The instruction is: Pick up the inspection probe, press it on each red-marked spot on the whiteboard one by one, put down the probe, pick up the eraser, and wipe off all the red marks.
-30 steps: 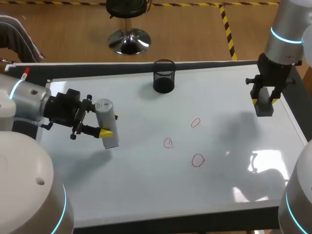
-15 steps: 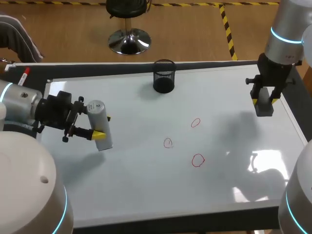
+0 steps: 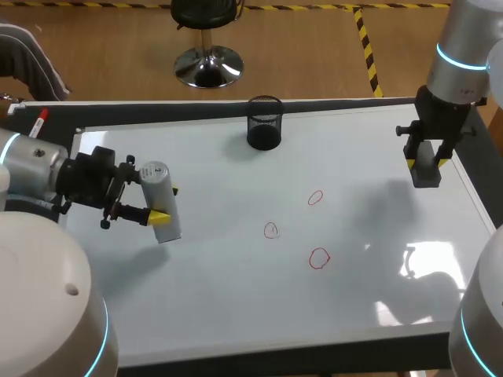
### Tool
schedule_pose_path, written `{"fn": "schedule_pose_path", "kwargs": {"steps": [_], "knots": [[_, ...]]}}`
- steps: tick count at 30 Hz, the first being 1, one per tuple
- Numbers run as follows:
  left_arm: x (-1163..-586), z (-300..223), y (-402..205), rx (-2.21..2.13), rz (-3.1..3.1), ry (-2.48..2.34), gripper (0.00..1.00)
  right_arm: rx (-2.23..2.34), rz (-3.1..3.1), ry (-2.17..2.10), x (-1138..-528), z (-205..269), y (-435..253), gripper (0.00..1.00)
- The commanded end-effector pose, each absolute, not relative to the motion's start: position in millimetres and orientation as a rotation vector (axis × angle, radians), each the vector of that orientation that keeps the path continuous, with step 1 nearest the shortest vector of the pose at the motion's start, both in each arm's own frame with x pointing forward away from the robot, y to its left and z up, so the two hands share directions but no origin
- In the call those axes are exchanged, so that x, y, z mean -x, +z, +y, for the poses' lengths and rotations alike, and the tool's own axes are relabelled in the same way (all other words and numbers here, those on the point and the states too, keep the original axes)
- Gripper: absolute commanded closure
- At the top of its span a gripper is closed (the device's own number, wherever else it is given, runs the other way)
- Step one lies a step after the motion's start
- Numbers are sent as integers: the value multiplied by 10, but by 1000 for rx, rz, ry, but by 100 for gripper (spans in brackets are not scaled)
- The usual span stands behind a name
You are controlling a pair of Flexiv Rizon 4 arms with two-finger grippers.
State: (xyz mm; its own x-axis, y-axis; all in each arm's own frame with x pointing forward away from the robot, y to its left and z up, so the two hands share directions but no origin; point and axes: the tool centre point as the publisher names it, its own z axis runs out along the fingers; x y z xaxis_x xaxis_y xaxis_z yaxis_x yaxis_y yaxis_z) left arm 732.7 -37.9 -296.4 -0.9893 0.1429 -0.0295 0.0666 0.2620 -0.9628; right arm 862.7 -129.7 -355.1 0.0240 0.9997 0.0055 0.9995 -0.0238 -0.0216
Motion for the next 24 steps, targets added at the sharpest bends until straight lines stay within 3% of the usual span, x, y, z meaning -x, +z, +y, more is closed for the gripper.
{"fn": "schedule_pose_path", "kwargs": {"steps": [1, 24], "knots": [[-7309, -377, -2952, 203, -2448, 1864, 100, 2234, -2183, 18, -8623, -1298, -3540, 100], [-7309, -377, -2952, 203, -2448, 1864, 100, 2430, -2031, -15, -8123, -746, -3592, 100]]}}
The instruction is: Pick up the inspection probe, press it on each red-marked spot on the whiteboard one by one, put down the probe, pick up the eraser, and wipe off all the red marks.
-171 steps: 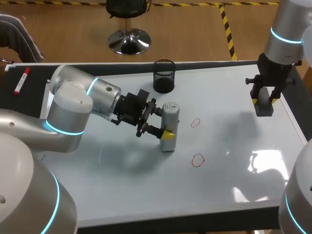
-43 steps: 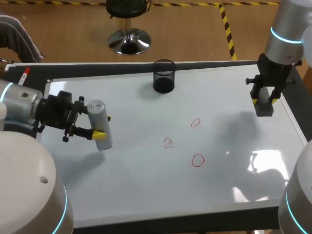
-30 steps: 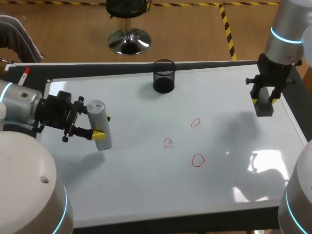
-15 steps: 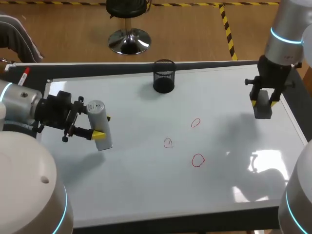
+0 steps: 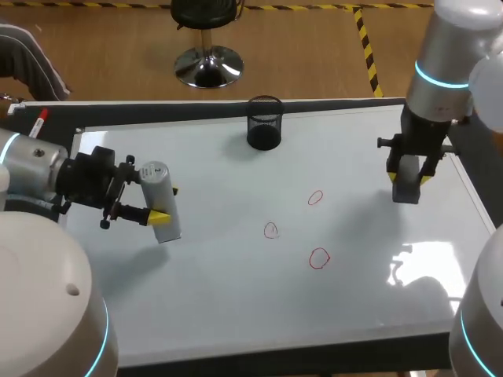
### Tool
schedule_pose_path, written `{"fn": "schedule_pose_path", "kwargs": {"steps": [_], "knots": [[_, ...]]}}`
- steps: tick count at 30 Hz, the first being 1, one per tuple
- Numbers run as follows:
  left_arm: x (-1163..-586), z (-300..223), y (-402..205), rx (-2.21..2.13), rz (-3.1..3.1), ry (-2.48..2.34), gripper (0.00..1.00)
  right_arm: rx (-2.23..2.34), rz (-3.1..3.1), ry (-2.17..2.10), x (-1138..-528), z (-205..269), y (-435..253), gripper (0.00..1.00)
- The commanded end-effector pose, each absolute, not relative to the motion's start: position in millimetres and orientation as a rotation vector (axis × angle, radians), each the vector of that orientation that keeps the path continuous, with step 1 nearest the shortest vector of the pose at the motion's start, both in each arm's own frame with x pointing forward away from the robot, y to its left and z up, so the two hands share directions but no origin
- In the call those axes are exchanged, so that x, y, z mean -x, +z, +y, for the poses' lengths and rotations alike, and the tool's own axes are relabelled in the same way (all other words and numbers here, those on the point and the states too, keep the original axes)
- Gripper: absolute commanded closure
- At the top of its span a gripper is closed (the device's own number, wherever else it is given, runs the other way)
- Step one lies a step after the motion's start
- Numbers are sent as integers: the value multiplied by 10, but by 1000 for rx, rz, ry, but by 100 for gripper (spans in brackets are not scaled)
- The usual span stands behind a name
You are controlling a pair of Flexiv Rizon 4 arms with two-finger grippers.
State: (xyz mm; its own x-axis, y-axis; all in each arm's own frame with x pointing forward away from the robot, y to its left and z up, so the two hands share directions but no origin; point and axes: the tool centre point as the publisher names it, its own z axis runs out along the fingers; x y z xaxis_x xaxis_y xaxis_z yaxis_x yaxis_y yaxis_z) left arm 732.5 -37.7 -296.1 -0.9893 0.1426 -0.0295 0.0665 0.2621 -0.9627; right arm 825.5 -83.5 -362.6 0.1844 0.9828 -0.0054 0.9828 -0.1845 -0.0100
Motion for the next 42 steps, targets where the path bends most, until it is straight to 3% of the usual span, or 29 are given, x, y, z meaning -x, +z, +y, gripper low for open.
{"fn": "schedule_pose_path", "kwargs": {"steps": [1, 42], "knots": [[-7309, -377, -2952, 203, -2448, 1864, 100, 2431, -2030, -18, -8099, -712, -3590, 100], [-7309, -377, -2952, 203, -2448, 1864, 100, 2414, -2060, -36, -7713, 733, -3644, 100]]}}
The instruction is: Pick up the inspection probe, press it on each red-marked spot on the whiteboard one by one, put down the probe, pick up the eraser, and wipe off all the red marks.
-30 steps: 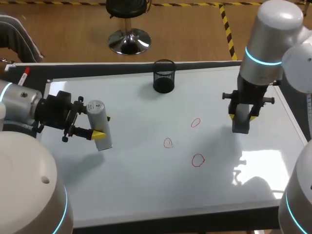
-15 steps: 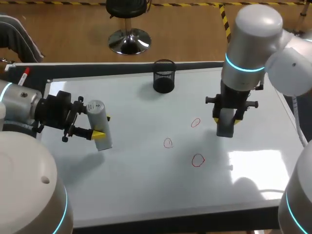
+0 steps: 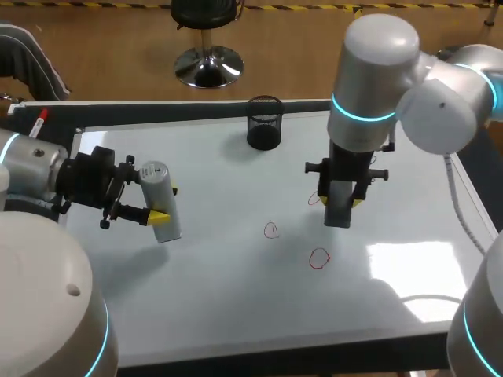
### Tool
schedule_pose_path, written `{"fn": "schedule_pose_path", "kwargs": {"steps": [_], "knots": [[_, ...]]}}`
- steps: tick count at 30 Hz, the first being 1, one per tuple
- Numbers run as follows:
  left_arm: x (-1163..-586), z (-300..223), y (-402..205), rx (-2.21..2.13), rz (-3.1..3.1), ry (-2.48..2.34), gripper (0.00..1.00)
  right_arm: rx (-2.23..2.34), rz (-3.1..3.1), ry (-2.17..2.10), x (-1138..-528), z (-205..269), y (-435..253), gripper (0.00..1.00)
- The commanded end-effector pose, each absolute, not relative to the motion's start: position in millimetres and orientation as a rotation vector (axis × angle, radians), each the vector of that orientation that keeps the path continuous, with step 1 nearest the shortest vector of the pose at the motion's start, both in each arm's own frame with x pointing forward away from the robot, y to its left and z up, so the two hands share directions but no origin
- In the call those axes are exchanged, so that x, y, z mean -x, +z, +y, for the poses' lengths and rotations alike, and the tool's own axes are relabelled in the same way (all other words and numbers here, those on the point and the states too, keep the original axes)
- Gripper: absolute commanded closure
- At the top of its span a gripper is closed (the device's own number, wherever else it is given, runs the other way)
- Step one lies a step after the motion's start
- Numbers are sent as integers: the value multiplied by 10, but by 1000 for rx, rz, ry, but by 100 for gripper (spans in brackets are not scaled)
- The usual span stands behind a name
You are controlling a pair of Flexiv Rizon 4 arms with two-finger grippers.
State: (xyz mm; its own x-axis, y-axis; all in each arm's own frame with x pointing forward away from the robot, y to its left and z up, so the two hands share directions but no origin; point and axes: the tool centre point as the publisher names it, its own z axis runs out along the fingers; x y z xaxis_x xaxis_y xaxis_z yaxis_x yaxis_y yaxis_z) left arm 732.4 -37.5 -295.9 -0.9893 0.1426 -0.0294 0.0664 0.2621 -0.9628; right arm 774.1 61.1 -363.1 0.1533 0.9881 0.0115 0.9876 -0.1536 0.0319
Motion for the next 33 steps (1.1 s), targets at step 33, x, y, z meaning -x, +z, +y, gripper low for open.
{"fn": "schedule_pose_path", "kwargs": {"steps": [33], "knots": [[-7309, -377, -2952, 203, -2448, 1864, 100, -2285, 2172, -8, -7462, 1665, -3817, 100]]}}
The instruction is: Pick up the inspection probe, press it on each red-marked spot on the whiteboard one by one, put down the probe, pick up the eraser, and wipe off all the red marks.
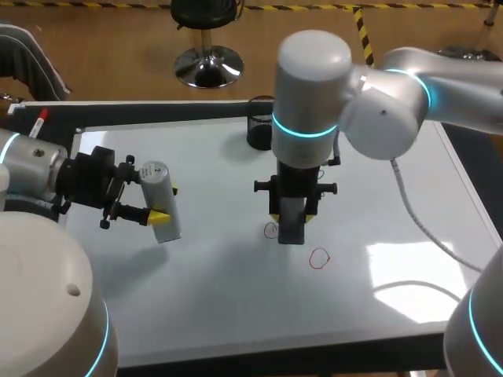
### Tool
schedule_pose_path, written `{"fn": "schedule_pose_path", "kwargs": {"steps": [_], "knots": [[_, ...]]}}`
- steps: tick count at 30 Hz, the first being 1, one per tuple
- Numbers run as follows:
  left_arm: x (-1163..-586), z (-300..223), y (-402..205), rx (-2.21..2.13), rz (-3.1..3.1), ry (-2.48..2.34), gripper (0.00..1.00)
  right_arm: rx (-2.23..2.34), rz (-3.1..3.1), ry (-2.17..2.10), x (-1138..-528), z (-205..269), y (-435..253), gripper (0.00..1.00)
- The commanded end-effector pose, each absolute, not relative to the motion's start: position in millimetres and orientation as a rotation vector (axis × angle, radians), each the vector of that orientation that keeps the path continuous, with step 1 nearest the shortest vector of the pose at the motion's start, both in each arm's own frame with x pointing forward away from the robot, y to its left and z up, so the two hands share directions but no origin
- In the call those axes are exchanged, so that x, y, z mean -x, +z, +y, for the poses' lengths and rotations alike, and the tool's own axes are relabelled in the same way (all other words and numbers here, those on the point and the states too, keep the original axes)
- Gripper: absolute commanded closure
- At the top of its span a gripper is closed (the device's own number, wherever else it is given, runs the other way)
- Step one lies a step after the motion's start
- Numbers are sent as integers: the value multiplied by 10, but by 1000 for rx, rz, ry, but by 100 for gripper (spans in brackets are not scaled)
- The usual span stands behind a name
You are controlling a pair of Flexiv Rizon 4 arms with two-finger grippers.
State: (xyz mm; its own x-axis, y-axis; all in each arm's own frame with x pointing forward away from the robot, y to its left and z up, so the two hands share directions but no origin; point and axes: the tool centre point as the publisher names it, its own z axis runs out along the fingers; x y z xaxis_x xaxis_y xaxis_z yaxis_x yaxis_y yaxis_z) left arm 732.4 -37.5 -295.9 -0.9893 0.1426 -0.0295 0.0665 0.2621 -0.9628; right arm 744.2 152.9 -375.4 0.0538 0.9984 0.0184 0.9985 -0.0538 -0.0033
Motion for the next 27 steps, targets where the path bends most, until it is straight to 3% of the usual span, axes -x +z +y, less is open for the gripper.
{"fn": "schedule_pose_path", "kwargs": {"steps": [1, 27], "knots": [[-7309, -377, -2952, 203, -2448, 1864, 100, 2270, -2161, 9, -7453, 1691, -3826, 100], [-7309, -377, -2952, 203, -2448, 1864, 100, 2179, -2211, -10, -7313, 2190, -3870, 100]]}}
